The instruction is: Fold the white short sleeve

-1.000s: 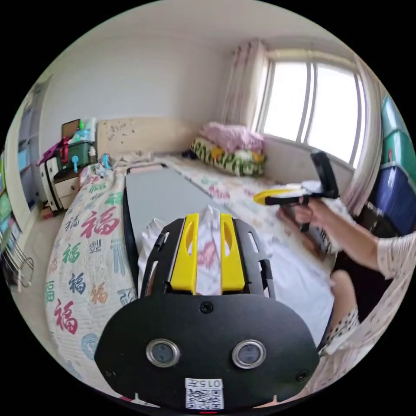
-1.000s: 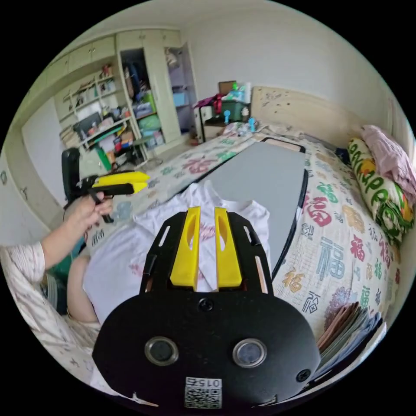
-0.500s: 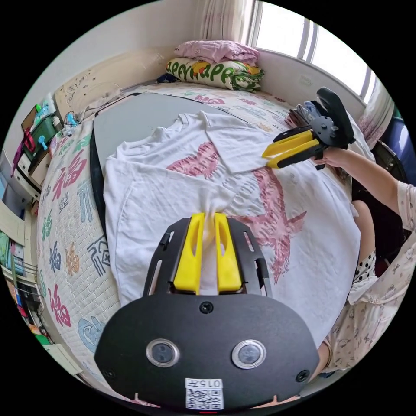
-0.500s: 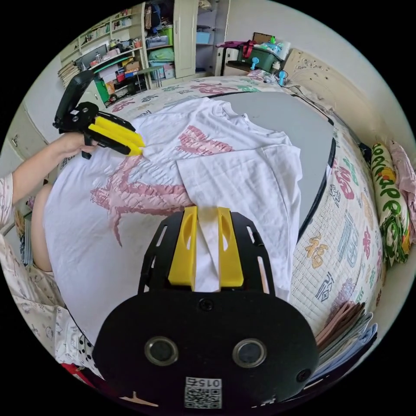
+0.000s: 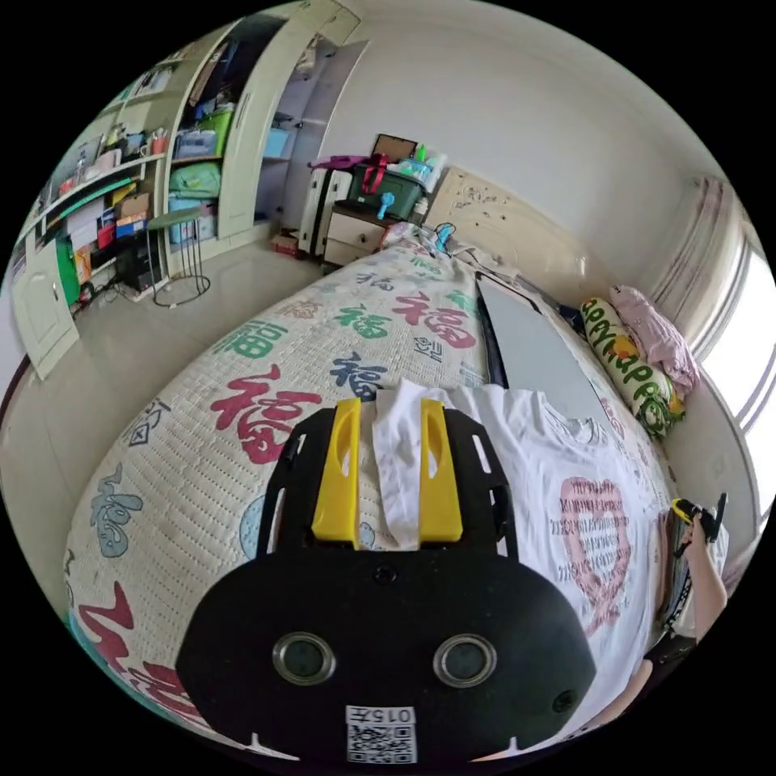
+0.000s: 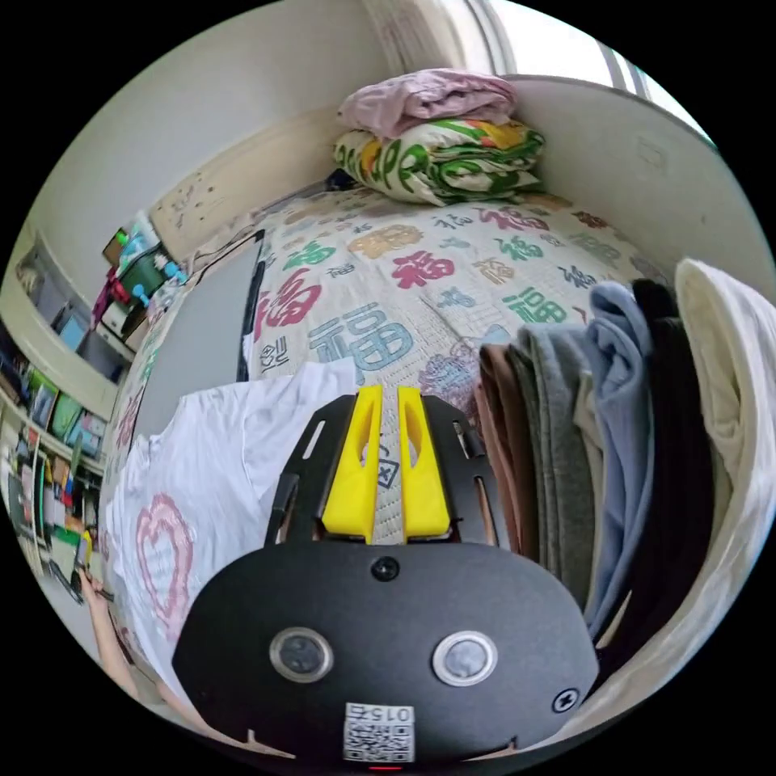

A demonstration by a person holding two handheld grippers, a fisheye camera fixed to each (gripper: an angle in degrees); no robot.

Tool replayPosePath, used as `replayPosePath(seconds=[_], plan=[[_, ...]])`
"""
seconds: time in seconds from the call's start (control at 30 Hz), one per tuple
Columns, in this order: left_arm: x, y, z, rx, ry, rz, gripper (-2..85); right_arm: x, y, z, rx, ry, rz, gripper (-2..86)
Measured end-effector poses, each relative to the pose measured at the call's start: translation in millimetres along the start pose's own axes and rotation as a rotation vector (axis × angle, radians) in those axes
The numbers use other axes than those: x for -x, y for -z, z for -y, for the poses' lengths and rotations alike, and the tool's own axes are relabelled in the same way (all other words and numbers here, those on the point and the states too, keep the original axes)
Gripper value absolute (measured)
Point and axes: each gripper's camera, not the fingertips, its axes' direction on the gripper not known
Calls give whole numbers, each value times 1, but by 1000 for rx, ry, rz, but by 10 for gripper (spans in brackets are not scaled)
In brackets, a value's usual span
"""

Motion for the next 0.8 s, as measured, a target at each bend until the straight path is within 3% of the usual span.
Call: replayPosePath(seconds=[0.17,0.37,0.63,0.8], plan=[[-118,-50,-10,116,-290,-225,41,121,-16,-8,80,341,119,-2],[-236,-141,5,267,-359,-309,-4,254,-40,-20,158,573,170,-10],[-292,-205,7,327,-409,-141,-7,307,-73,-11,193,573,-45,-10],[-308,-210,11,308,-404,-89,-7,320,-67,-12,96,577,-204,-10]])
